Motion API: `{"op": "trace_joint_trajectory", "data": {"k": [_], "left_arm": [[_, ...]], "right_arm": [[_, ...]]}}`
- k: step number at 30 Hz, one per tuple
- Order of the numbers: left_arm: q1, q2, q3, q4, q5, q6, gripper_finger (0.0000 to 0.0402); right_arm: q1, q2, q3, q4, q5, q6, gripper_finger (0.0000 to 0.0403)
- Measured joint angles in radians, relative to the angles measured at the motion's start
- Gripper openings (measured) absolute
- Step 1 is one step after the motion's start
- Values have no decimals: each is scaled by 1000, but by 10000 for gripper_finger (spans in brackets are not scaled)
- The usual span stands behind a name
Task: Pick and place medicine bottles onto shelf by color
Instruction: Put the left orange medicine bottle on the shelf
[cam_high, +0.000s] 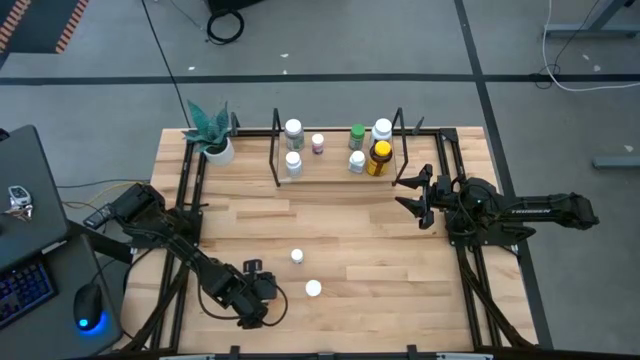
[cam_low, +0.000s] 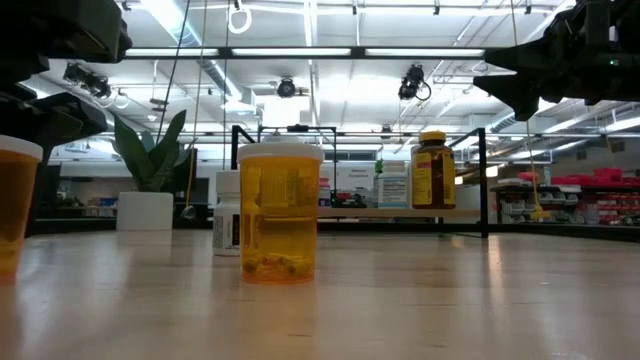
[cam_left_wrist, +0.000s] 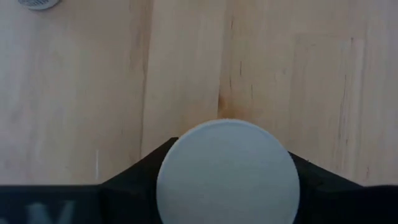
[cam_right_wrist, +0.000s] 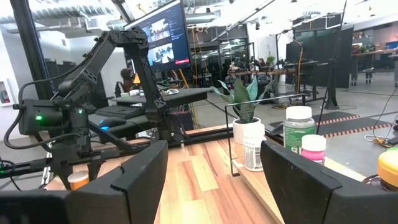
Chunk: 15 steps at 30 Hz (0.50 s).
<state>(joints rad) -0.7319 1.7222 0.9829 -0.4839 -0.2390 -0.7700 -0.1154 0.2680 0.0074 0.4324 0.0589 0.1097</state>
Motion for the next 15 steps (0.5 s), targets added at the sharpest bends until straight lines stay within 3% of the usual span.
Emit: {"op": "trace_joint_trajectory", "data": {"k": [15], "left_arm": [[51, -2, 2, -17, 56, 50, 196]], "right_arm": [[0, 0, 0, 0, 0, 0, 265]]}}
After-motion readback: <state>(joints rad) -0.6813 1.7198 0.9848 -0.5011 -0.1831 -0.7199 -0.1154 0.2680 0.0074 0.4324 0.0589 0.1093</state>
